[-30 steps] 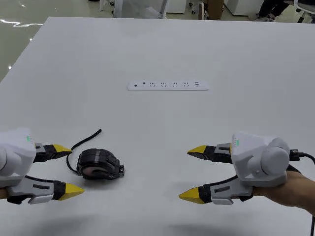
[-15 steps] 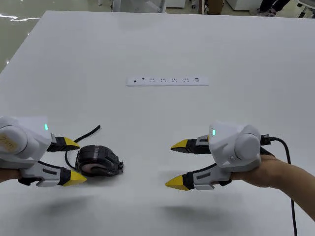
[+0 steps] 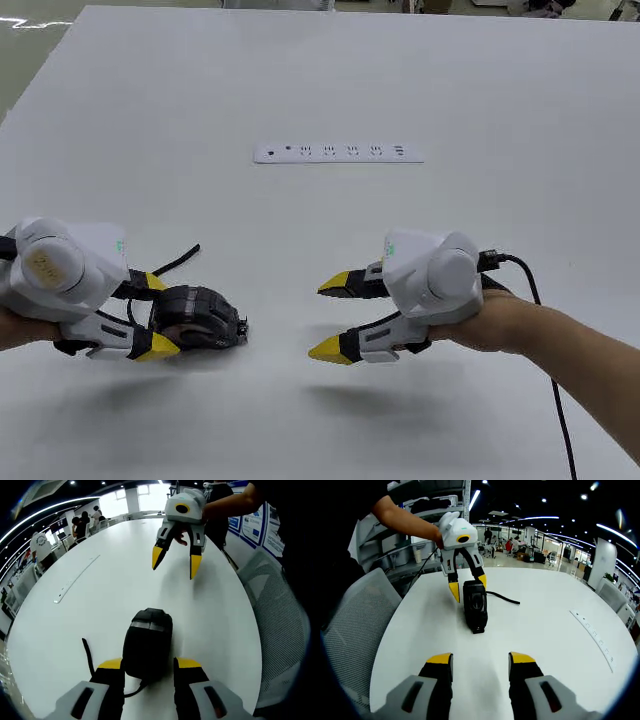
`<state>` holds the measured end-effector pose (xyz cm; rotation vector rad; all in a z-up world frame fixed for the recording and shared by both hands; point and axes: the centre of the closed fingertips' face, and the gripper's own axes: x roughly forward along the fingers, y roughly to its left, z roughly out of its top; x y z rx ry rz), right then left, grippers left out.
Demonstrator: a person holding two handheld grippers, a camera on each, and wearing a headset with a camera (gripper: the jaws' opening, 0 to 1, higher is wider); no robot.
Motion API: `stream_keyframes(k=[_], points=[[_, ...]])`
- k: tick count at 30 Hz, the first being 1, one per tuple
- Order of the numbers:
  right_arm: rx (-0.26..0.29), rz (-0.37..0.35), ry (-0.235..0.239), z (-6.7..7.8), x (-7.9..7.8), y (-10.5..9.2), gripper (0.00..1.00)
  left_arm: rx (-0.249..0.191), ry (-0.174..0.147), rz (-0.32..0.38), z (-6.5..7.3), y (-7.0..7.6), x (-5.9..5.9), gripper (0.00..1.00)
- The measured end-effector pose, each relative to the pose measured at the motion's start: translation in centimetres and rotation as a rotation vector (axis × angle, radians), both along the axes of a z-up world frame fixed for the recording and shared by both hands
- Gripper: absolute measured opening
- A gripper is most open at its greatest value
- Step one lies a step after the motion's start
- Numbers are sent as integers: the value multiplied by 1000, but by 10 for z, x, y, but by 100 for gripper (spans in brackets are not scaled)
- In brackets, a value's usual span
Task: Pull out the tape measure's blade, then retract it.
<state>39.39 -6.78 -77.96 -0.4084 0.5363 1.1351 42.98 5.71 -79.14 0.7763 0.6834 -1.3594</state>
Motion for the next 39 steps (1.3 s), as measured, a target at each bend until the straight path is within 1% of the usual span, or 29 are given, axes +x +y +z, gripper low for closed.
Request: stream_keyframes(k=[3, 7, 11, 16, 18, 22, 26, 32, 39], points=[[1, 7, 8, -5, 3, 5, 43, 12, 3, -12, -1, -1, 1, 33], [1, 11, 10, -6, 3, 6, 41, 16, 3, -15, -2, -1, 1, 30], [23, 11, 22, -9, 11, 18, 40, 29, 16, -32, -4, -2, 3, 30], [37, 19, 31, -13, 16, 31, 38, 19, 13, -42, -4, -1, 3, 29], [40, 29, 31, -15, 16, 37, 37, 22, 12, -48, -4, -1, 2, 29], [52, 37, 34, -17, 18, 47, 35, 20, 22, -43, -4, -1, 2, 28], [55, 43, 38, -20, 20, 56, 32, 23, 21, -42, -4, -1, 2, 28], [34, 64, 38, -30, 21, 69, 26, 31, 27, -44, -4, -1, 2, 28], [5, 79, 34, -41, 23, 73, 20, 32, 30, -43, -5, -1, 2, 28]])
